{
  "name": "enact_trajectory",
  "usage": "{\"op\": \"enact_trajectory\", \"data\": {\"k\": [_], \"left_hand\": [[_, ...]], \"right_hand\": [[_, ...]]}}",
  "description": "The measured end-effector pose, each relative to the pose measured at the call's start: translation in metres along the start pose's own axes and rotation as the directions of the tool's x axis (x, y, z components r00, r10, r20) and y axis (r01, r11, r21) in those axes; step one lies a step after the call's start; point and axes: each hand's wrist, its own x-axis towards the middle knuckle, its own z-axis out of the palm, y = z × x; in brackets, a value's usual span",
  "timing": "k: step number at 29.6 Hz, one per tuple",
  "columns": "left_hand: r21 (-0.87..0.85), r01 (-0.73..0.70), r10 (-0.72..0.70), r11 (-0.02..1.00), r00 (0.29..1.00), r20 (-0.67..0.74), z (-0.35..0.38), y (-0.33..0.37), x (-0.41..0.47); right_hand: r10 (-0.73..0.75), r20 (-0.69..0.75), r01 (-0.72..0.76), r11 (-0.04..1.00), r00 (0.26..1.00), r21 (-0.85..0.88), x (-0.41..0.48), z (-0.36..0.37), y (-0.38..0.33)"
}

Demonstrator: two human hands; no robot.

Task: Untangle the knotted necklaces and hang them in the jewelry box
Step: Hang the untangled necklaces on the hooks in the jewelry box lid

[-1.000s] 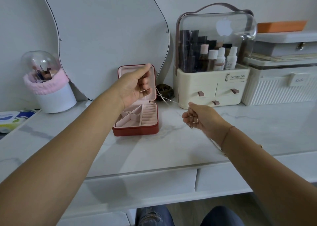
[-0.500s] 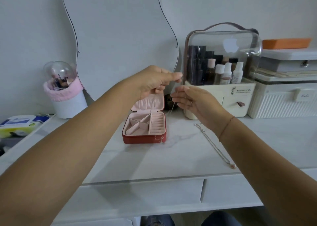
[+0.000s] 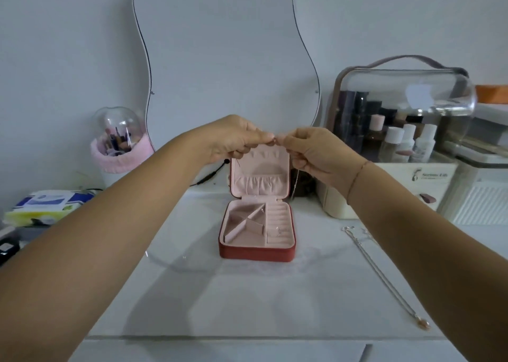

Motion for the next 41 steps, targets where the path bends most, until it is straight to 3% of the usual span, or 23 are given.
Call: {"op": "enact_trajectory", "data": {"k": [4, 8, 10, 14, 17, 21, 25, 29, 32, 34, 36, 38, 41], "left_hand": [[0.011, -0.002, 0.002, 1.0, 1.0, 0.006, -0.021, -0.028, 0.022], [-0.023, 0.025, -0.03, 0.999, 0.966, -0.257, -0.019, -0.07, 0.053], [-0.066, 0.009, -0.036, 0.998, 0.898, -0.438, -0.012, -0.094, 0.07], [-0.07, -0.024, -0.034, 0.997, 0.691, -0.722, 0.009, -0.131, 0.089], [-0.111, -0.089, -0.041, 0.99, 0.574, -0.818, 0.022, -0.142, 0.095], [-0.099, -0.089, -0.039, 0.991, 0.515, -0.856, 0.029, -0.145, 0.101], [-0.018, -0.021, -0.004, 1.0, 0.545, -0.838, 0.034, -0.151, 0.094], [-0.11, -0.082, -0.025, 0.991, 0.682, -0.731, 0.033, -0.156, 0.08], [-0.243, -0.131, -0.048, 0.961, 0.787, -0.615, 0.028, -0.152, 0.071], [-0.339, -0.146, -0.073, 0.929, 0.827, -0.557, 0.029, -0.146, 0.068], [-0.366, -0.14, -0.082, 0.92, 0.844, -0.53, 0.03, -0.141, 0.068], [-0.231, -0.135, -0.018, 0.964, 0.83, -0.558, 0.03, -0.143, 0.069], [0.225, -0.171, 0.276, 0.959, 0.739, -0.614, 0.033, -0.159, 0.07]], "right_hand": [[-0.025, -0.074, 0.008, 0.975, 0.997, -0.222, 0.04, 0.007, 0.012], [-0.106, -0.191, 0.031, 0.933, 0.976, -0.358, 0.079, 0.019, 0.042], [-0.156, -0.254, 0.062, 0.937, 0.955, -0.343, 0.095, 0.029, 0.062], [-0.258, -0.377, 0.097, 0.913, 0.89, -0.396, 0.114, 0.051, 0.093], [-0.334, -0.429, 0.11, 0.878, 0.839, -0.467, 0.122, 0.061, 0.106], [-0.441, -0.426, 0.096, 0.775, 0.79, -0.625, 0.13, 0.065, 0.116], [-0.454, -0.388, 0.075, 0.722, 0.802, -0.688, 0.124, 0.065, 0.124], [-0.249, -0.26, 0.02, 0.758, 0.933, -0.652, 0.115, 0.061, 0.125], [0.004, -0.099, -0.035, 0.951, 0.995, -0.309, 0.096, 0.065, 0.119], [0.192, 0.01, -0.191, 0.979, 0.981, -0.073, 0.082, 0.07, 0.113], [0.265, 0.12, -0.265, 0.964, 0.957, -0.016, 0.07, 0.072, 0.11], [0.231, 0.195, -0.218, 0.972, 0.953, -0.085, 0.06, 0.07, 0.107], [0.159, 0.172, -0.085, 0.923, 0.972, -0.374, 0.046, 0.057, 0.098]]}}
